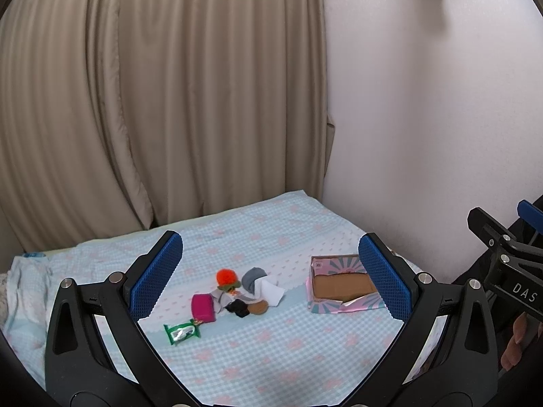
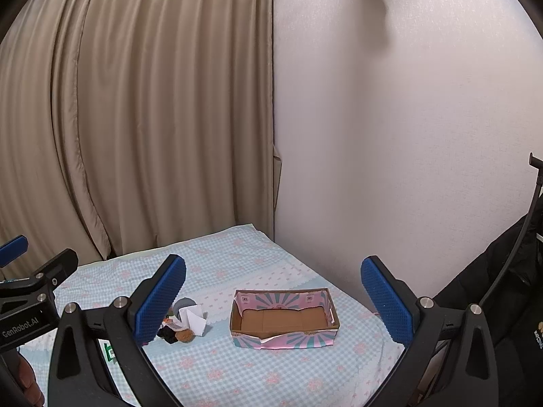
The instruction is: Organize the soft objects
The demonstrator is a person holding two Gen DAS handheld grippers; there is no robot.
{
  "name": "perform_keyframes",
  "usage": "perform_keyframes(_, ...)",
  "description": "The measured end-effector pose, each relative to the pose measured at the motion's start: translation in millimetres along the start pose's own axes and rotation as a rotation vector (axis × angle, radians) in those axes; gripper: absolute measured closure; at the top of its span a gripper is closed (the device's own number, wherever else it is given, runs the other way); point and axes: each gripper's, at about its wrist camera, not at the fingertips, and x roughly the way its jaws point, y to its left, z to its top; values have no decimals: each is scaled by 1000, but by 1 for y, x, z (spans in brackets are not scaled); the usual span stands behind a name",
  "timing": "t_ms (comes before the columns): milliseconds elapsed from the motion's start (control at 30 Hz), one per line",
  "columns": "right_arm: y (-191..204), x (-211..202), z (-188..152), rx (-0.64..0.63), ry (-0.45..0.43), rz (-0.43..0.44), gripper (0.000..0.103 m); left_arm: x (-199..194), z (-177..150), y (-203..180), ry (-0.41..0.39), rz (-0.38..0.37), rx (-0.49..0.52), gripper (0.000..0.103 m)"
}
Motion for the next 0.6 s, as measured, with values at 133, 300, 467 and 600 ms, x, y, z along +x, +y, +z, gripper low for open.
perform_keyframes(133, -1, -2, -7, 0, -4, 0, 0, 1, 3, 3, 7, -3, -3, 0)
perform_keyframes(300, -3, -1, -12, -1, -6, 0, 0, 0, 6, 6, 11, -5, 0, 0)
perform_keyframes(467, -4, 0, -14, 0, -8, 1, 0, 0, 7, 5, 13, -8, -1, 0)
perform_keyframes(600, -5, -8, -19, 0, -11, 1, 0, 1, 8, 6, 15, -10, -2, 0)
